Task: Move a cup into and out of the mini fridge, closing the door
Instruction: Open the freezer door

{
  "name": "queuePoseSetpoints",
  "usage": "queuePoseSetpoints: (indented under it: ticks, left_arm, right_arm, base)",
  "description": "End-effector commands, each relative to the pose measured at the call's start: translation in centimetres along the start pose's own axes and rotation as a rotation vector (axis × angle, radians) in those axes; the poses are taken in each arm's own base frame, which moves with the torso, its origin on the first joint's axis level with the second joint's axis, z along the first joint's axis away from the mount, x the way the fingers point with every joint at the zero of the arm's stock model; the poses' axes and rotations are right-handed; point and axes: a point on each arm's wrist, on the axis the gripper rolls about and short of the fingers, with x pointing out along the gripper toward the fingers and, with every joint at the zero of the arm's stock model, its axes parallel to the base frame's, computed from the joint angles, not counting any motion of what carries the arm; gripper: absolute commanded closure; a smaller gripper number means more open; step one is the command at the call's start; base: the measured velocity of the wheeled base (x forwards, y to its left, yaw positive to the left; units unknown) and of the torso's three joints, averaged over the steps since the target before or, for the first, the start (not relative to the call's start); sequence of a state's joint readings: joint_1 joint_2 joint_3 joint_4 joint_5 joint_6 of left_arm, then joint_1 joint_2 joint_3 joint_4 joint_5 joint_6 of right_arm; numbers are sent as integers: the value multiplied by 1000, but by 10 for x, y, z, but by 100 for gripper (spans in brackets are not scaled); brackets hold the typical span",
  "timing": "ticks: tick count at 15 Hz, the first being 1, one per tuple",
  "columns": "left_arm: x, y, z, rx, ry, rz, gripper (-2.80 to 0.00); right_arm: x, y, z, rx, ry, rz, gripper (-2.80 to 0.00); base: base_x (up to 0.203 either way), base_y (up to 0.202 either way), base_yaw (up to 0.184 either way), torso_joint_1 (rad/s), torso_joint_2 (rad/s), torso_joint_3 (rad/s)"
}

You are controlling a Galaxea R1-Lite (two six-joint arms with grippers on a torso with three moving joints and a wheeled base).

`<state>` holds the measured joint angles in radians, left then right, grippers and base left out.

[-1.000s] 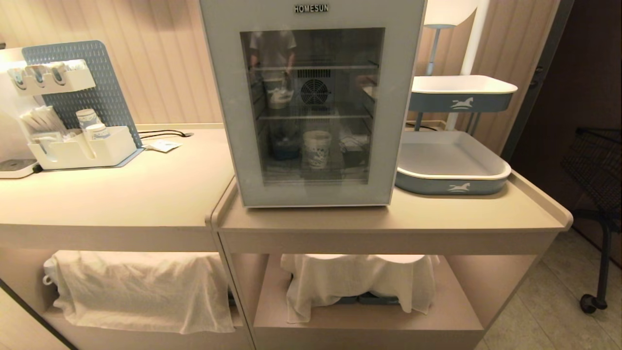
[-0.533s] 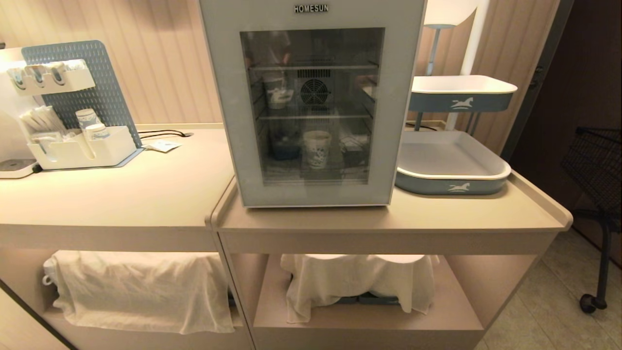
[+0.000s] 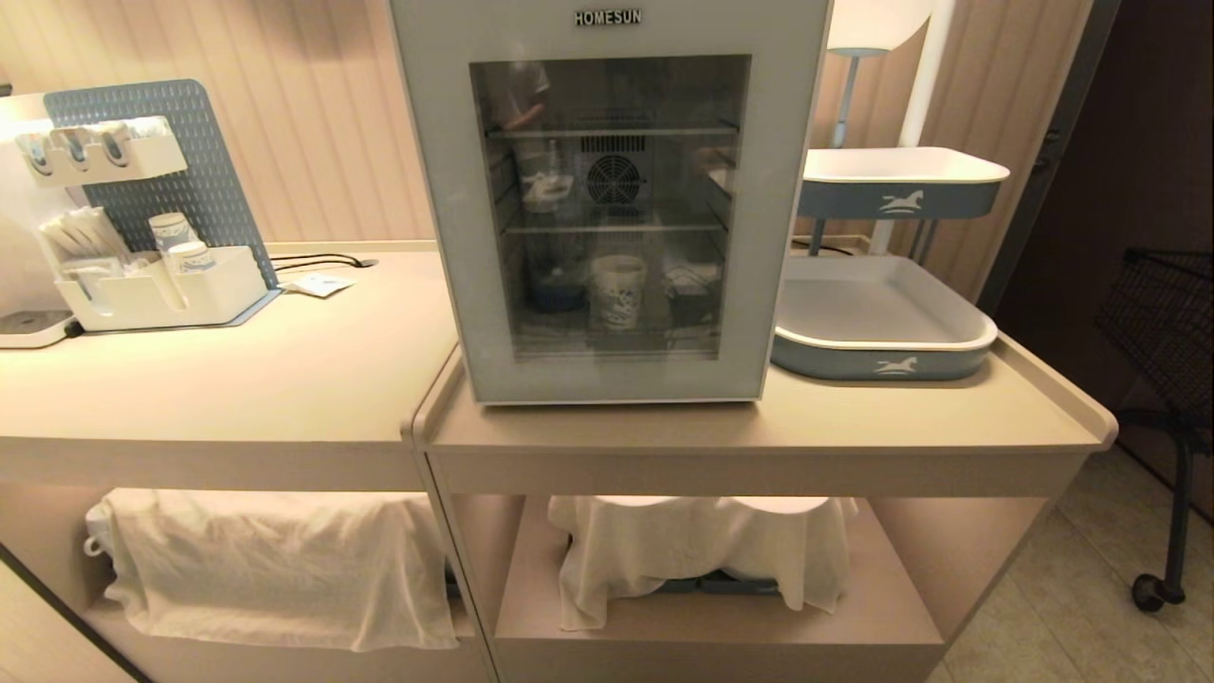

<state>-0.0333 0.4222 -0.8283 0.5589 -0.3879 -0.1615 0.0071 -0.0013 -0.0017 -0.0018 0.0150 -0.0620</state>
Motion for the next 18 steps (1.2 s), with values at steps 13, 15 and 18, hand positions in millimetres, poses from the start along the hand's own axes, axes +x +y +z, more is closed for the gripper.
queuePoseSetpoints:
  ticks: [13,15,18]
  left_arm:
    - [285,163,110,-12,260,247,0]
    - [288,185,109,-69,260,206,0]
    - [294,198,105,-160,263,-2,0]
  right_arm:
    - [0,0,0,-1,0,1,0]
    - [0,0,0,-1,-1,1,0]
    - [0,0,0,-1,0,1,0]
  base:
    - [0,0,0,0,0,0]
    - [0,0,0,0,0,0]
    - [0,0,0,0,0,0]
